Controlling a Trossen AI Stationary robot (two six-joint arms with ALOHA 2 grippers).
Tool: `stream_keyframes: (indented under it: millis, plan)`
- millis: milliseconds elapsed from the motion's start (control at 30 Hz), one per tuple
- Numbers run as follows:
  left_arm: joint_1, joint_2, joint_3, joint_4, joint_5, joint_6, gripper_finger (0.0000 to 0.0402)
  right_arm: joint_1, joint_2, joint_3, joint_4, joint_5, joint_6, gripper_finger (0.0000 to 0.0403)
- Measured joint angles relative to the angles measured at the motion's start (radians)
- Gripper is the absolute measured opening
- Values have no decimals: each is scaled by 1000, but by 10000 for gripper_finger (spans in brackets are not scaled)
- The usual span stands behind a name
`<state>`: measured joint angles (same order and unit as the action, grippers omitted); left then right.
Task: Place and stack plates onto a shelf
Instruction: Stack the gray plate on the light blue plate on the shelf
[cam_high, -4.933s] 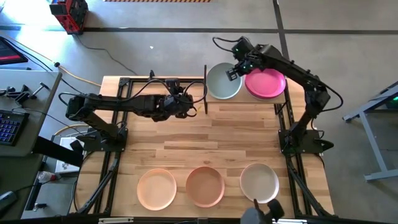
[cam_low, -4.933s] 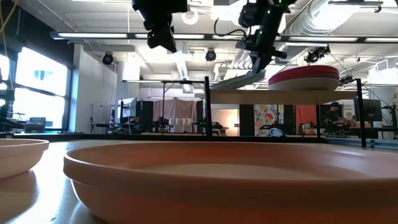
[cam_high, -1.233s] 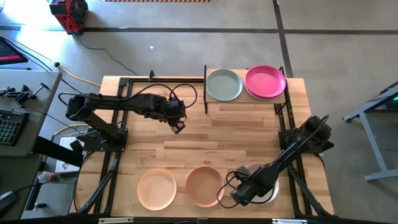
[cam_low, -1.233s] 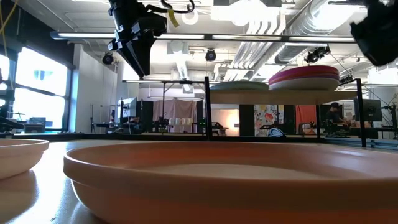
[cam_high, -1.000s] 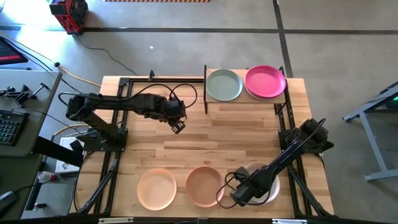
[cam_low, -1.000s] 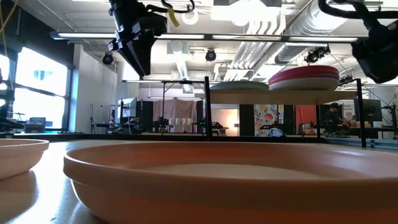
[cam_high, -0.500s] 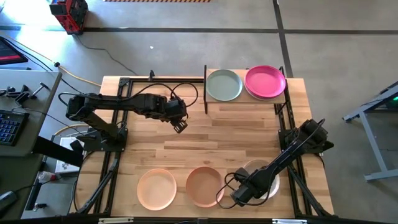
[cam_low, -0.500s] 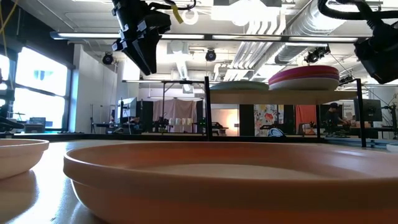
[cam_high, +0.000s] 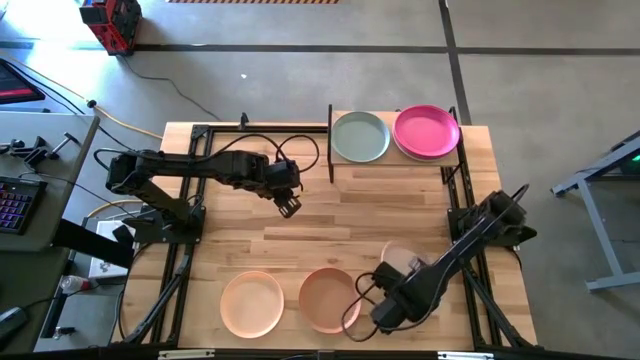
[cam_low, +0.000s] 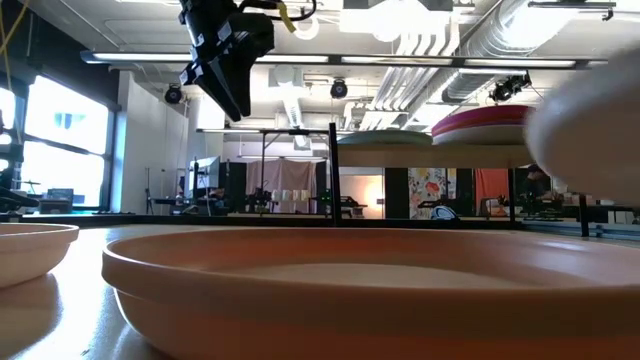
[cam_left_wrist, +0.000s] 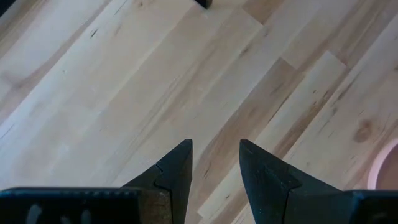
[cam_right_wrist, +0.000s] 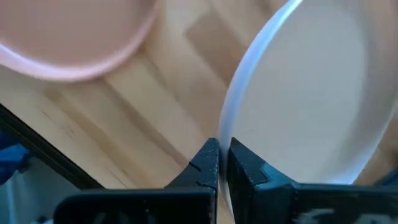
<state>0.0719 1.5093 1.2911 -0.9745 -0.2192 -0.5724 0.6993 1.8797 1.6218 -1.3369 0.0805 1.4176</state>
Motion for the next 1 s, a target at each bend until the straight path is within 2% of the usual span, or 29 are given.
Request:
stream_keyframes:
  millis: [200, 400, 533, 767, 1000]
  plan:
    - [0, 0, 0, 0, 0, 0, 119, -57, 0, 210, -226, 145, -122, 0]
    - [0, 0, 0, 0, 0, 0, 119, -170, -29, 358, -231, 311, -407, 0]
    - [0, 0, 0, 0, 0, 9, 119, -284, -57, 417, -219, 359, -622, 0]
    - [0, 0, 0, 0, 0, 35, 119, -519, -69, 511, -225, 357, -989, 0]
    - [0, 0, 0, 0, -1, 85, 120, -750, -69, 507, -127, 246, -1264, 0]
